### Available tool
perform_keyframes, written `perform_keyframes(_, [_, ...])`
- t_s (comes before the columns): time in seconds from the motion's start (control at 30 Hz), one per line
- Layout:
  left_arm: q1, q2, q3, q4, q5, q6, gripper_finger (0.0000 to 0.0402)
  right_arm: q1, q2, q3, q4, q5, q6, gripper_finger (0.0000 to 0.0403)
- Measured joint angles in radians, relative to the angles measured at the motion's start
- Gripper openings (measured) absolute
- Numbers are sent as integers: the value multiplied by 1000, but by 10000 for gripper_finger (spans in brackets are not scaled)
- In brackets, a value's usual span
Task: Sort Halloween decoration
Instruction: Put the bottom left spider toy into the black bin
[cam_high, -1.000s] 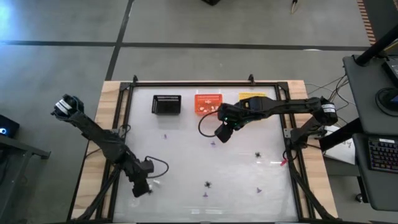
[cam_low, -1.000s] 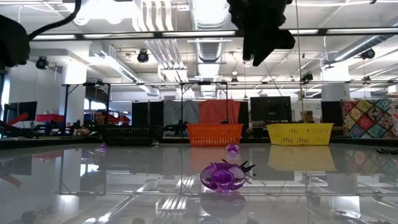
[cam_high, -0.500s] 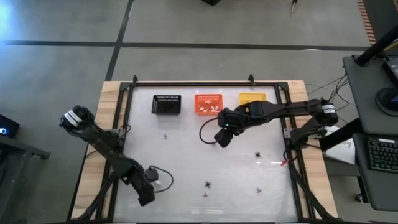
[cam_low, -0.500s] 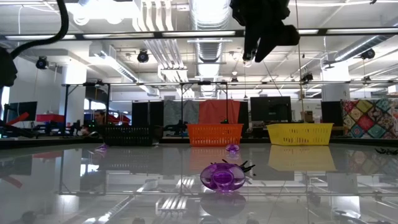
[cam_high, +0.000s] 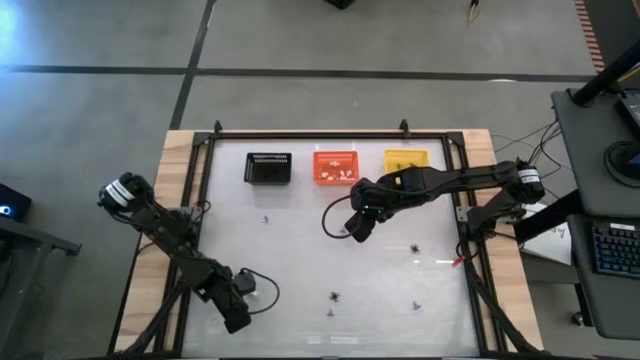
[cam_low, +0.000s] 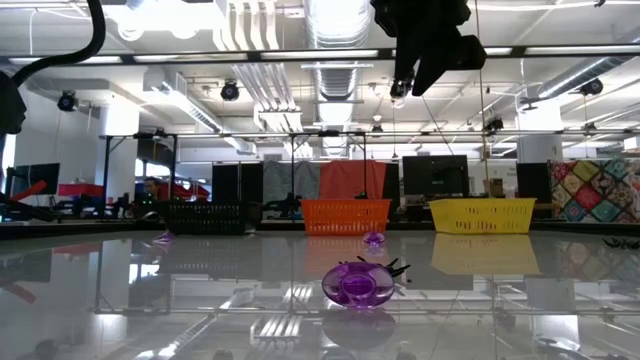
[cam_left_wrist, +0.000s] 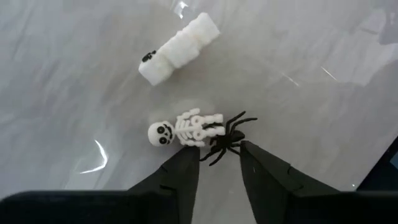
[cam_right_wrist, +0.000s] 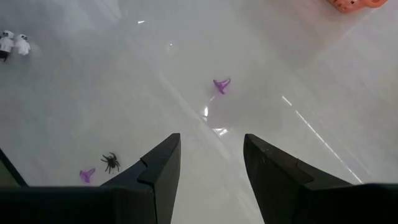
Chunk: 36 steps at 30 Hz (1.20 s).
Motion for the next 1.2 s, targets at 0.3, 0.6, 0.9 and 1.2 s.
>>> perform_keyframes(0.3, [0,1,-3,-6,-24,32,11,2,0,0,1,0,11,167])
perform_keyframes(0.6, [-16,-62,-1,-16,-16,58,0,2,0,0,2,0,11,167])
perform_keyframes(0.9, [-18,-138,119,-70,-29,146,1,2,0,-2,0,0,7,166])
perform_keyframes(1.2, [1,-134,147,-307,-9,196,1,2,0,-4,0,24,7,166])
